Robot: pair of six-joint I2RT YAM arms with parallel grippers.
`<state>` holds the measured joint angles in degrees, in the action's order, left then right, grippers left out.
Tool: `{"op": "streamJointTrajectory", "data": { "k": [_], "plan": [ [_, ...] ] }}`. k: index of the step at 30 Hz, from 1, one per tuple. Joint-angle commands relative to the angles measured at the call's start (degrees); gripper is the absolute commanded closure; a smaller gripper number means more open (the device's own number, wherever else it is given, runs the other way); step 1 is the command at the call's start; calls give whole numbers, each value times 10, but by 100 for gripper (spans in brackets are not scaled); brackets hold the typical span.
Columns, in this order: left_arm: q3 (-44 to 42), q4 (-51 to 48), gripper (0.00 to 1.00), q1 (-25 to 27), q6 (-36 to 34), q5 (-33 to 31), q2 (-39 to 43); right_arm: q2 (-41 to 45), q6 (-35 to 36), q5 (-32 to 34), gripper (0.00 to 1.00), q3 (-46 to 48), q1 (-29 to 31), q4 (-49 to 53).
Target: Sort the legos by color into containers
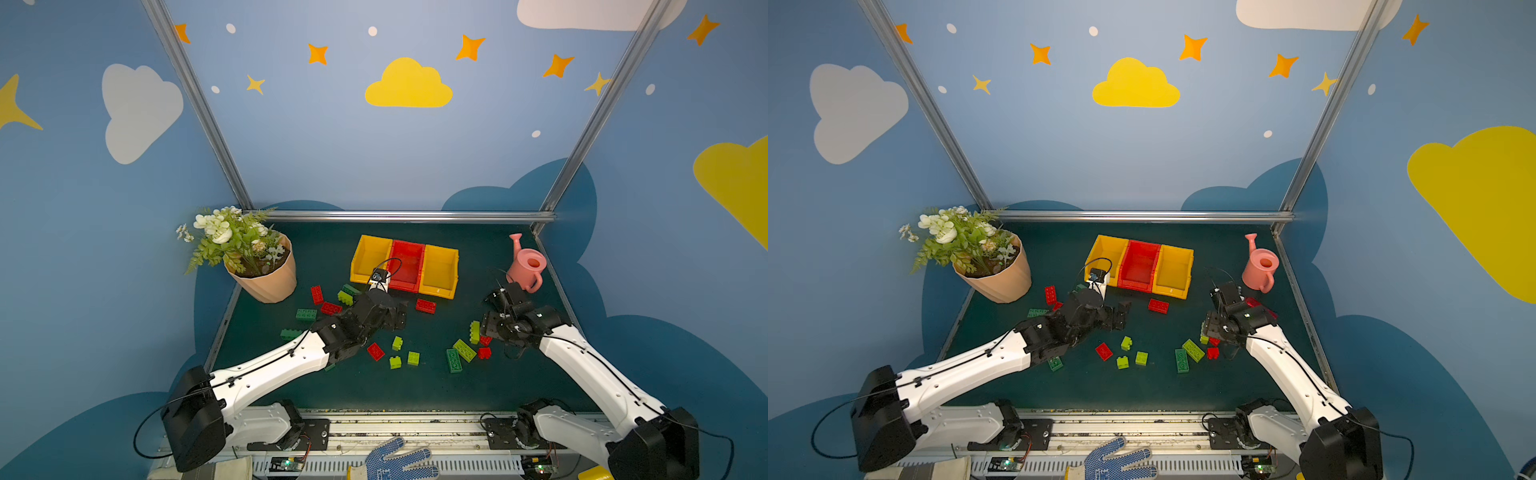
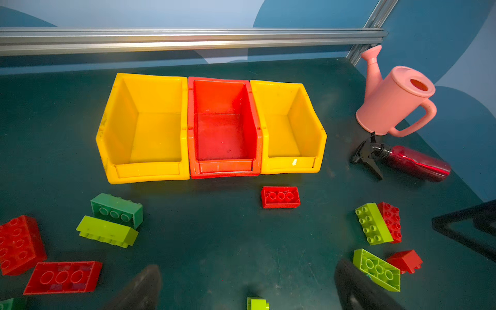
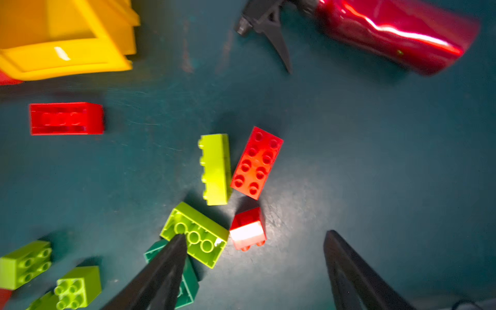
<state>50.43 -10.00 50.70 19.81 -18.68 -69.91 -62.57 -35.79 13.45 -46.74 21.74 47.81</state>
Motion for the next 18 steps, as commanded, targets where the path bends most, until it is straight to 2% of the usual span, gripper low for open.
{"op": "streamJointTrajectory", "data": {
  "k": [1, 7, 18],
  "plan": [
    [-7, -2, 0, 3, 4, 4, 15, -3, -39, 0, 27, 6, -24, 12],
    [-3, -1, 0, 3, -8, 10, 15, -59, -53, -51, 32, 2, -83, -16],
    [17, 3, 0, 2, -34, 13, -16, -156, -49, -99, 34, -19, -100, -47]
  ]
}}
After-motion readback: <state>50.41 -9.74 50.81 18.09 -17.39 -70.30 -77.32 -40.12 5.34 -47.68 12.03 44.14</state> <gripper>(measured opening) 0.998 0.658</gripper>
